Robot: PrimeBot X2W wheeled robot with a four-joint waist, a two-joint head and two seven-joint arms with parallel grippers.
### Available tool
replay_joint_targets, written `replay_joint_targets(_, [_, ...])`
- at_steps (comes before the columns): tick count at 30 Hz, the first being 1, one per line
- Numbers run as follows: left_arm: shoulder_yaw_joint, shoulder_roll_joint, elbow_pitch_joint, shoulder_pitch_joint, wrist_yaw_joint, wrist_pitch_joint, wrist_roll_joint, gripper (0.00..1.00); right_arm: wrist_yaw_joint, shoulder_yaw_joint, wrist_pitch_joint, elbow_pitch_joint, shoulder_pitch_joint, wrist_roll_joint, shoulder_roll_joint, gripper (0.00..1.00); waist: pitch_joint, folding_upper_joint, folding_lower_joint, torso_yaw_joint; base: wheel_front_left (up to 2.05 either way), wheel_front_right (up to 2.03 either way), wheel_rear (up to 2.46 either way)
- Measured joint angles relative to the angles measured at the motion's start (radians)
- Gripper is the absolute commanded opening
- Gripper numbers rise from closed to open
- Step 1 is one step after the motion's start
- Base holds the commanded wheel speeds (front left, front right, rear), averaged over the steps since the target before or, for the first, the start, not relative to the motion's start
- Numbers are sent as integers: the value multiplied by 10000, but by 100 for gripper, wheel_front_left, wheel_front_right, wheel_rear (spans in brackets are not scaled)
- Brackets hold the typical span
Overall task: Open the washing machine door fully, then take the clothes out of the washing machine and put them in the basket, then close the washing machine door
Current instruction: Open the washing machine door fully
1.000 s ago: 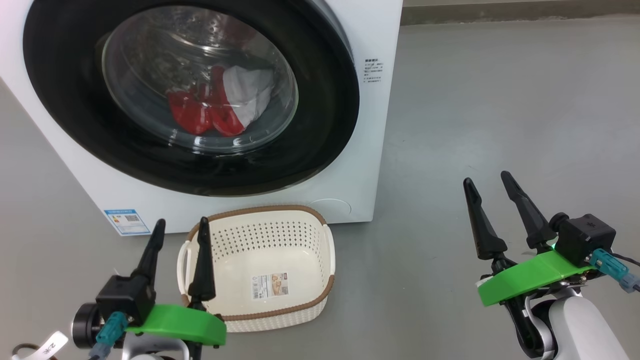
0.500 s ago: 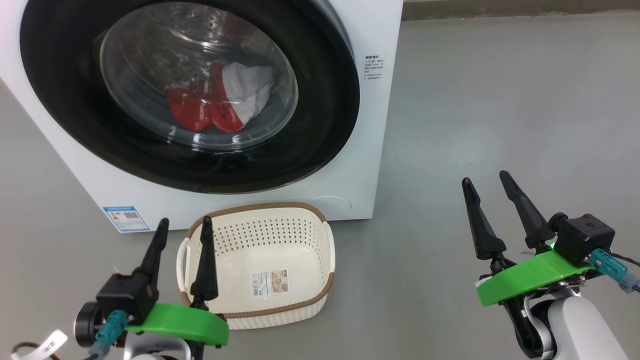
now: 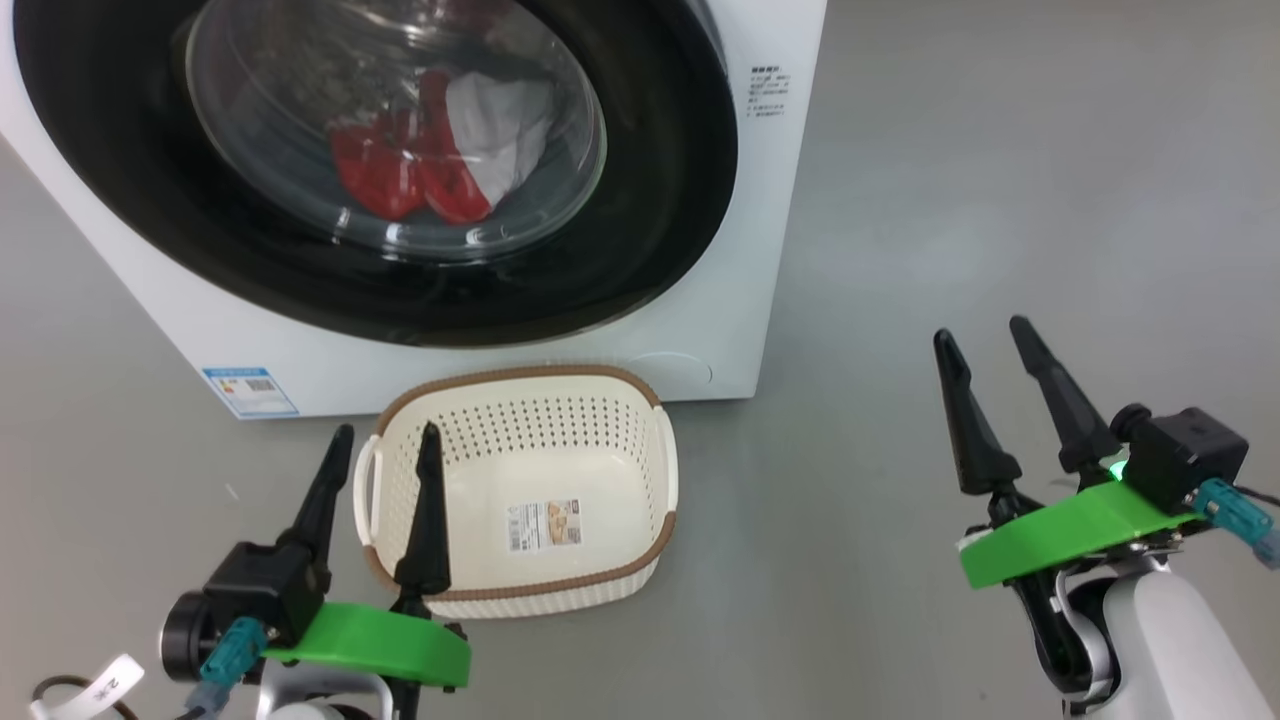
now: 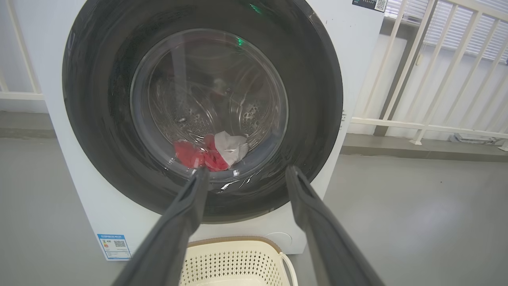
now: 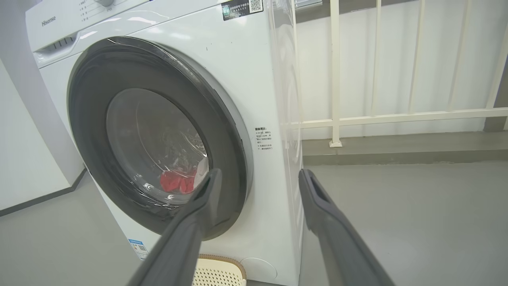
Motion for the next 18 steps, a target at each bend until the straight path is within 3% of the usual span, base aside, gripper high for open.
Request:
replay_joint_targets(3, [-65,0,-127,-186,-8,-25,8,100,0,-35,-59,-23,-221,0,-13,100,257,0,0,57,0,0,0])
replay_joint_targets(4, [-65,0,-127,-186,-8,-25,8,100,0,-35,-59,-23,-221,0,-13,94,257,0,0,57,0,0,0])
replay_joint_targets(5, [-88,0,-134,-259,-8,-27,8,100,0,-38,-61,-21,-291,0,-23,49,344,0,0,80,0,0,0])
replay_joint_targets(6, [-107,0,-159,-322,-13,-29,10,100,0,-46,-67,-35,-362,2,-36,35,435,0,0,106,0,0,0])
replay_joint_targets(7, [-127,-2,-167,-363,-23,-54,10,100,0,-54,-100,-35,-430,2,-42,12,522,0,0,132,0,0,0])
replay_joint_targets(8, [-142,-2,-169,-391,-23,-75,12,100,0,-59,-107,-33,-513,2,-50,0,606,0,0,160,0,0,0])
replay_joint_targets(12, [-215,-10,-167,-578,-94,-127,12,100,0,-88,-134,17,-929,489,-59,0,938,0,0,281,0,0,0])
replay_joint_targets(18, [-357,-52,-165,-859,-107,-192,8,100,0,-148,-113,424,-1758,2132,-81,0,1347,0,0,479,0,0,0])
